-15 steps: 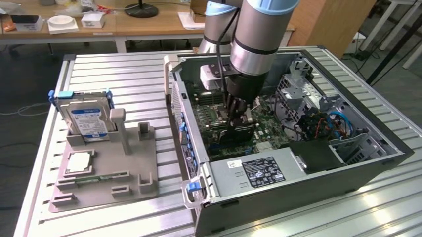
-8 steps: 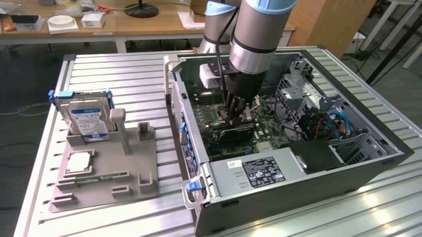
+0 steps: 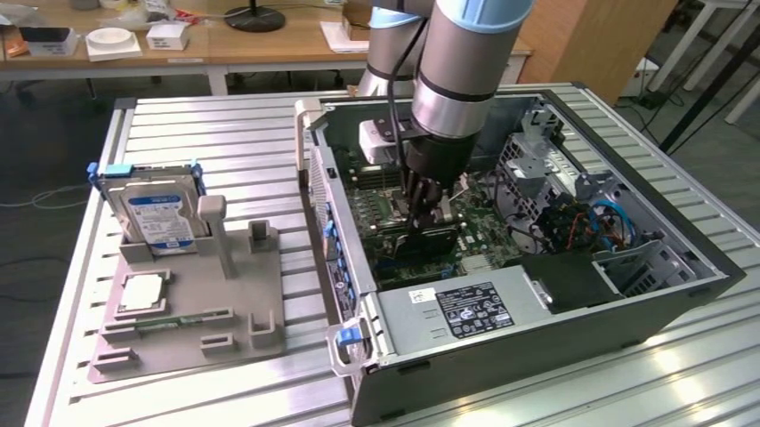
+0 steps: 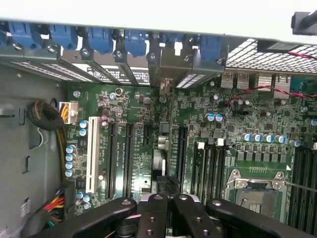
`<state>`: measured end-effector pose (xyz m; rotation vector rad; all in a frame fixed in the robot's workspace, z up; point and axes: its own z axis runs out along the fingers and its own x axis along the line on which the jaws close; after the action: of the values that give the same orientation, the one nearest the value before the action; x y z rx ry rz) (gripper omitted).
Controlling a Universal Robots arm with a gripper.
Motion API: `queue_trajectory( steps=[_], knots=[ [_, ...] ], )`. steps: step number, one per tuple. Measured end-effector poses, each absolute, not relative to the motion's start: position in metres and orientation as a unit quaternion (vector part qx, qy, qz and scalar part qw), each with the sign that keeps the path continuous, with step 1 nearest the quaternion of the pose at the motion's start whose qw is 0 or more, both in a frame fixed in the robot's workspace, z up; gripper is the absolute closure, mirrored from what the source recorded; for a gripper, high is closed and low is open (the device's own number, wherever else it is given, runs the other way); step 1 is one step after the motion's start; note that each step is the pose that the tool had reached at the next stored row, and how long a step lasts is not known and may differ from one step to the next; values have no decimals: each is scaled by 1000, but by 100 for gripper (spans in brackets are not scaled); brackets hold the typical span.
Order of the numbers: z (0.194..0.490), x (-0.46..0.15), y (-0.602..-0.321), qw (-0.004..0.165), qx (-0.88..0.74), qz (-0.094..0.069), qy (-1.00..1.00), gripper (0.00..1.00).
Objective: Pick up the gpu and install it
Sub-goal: 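Press down on the gpu until it lock into place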
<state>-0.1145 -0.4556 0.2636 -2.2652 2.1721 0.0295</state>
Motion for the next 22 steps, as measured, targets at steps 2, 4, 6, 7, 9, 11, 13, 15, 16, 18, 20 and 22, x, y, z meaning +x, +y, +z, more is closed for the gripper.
queue_trajectory(
  steps=[2, 4, 6, 7, 9, 11, 13, 15, 16, 18, 20, 22],
  knots=[
    [262, -114, -456, 2, -722, 9, 692, 89],
    [262, -115, -456, 1, -722, 9, 692, 89],
    [261, -115, -456, 2, -722, 9, 692, 89],
    [261, -115, -456, 2, -722, 9, 692, 89],
    [260, -115, -456, 2, -722, 8, 692, 89],
    [261, -114, -455, 3, -722, 8, 692, 89],
    [264, -114, -455, 4, -722, 8, 692, 89],
    [270, -114, -455, 3, -722, 8, 692, 89],
    [273, -114, -455, 3, -722, 8, 692, 89],
    [278, -114, -455, 3, -722, 8, 692, 89],
    [284, -115, -455, 3, -722, 8, 692, 89],
    [290, -114, -455, 3, -722, 8, 692, 89]
  ],
)
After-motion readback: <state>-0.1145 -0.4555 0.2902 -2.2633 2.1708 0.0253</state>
